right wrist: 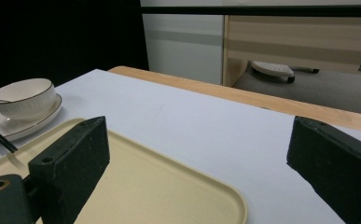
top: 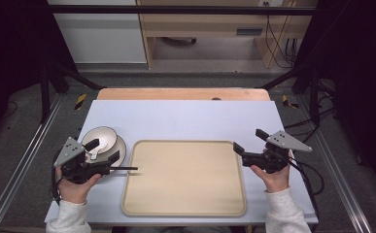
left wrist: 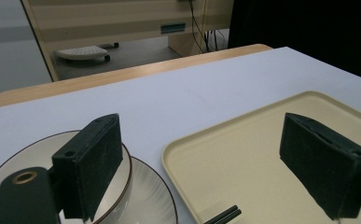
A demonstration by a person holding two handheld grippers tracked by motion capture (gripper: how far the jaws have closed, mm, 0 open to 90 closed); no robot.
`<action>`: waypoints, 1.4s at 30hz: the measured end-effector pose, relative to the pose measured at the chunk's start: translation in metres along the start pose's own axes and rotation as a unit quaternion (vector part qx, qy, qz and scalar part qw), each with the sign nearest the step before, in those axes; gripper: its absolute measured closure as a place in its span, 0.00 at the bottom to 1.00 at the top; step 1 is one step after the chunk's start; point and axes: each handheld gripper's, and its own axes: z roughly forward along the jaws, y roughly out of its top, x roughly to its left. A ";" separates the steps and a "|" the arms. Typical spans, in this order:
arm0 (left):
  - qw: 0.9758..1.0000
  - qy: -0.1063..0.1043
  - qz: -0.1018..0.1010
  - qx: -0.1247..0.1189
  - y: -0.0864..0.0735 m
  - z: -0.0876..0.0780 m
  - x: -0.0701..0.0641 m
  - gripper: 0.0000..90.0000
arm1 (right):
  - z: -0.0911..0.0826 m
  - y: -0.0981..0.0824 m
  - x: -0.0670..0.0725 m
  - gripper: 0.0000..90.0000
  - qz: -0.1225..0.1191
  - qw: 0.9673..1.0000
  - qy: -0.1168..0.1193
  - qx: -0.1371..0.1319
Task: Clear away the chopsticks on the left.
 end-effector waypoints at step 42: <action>0.990 0.019 0.019 0.138 -0.061 -0.022 0.033 0.13 | 0.002 0.002 0.015 0.06 -0.016 1.000 0.006 0.015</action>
